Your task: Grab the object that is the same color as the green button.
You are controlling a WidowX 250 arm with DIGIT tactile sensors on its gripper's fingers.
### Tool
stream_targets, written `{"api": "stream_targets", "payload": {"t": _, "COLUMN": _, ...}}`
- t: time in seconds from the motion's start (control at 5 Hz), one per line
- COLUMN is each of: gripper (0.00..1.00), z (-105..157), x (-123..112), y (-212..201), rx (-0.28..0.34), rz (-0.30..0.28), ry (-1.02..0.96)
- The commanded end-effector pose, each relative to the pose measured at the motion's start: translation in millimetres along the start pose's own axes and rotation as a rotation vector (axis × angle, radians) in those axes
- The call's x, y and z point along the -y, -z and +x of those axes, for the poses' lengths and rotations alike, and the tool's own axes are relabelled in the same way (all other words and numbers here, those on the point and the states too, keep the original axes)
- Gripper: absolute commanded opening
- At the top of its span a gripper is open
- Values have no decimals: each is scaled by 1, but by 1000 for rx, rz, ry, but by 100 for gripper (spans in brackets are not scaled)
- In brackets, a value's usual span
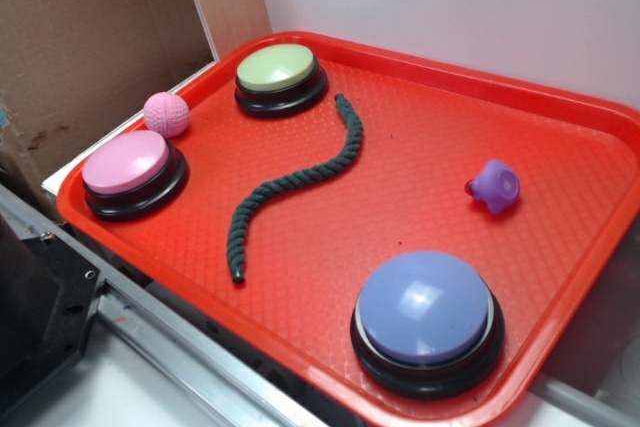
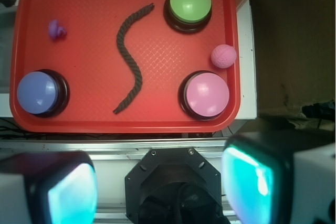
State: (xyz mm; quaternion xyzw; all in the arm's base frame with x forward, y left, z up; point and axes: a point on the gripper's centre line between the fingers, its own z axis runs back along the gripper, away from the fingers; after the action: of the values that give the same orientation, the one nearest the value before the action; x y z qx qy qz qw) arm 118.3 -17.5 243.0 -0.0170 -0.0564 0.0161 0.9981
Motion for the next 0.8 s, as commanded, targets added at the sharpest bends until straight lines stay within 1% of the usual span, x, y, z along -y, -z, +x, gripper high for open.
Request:
{"api": "stream_targets", "payload": {"t": 0.0, "gripper": 100, "z": 0, "x": 0, "y": 0, "rx": 0, "rz": 0, "ry": 0}}
{"api": "stream_targets", "payload": {"t": 0.2, "gripper": 100, "z": 28, "x": -9, "y": 12, "rx": -36, "rz": 34, "ry": 21}}
{"api": "stream_targets", "payload": {"t": 0.6, "gripper": 100, "z": 28, "x": -9, "y": 12, "rx": -36, "rz": 34, "ry": 21}}
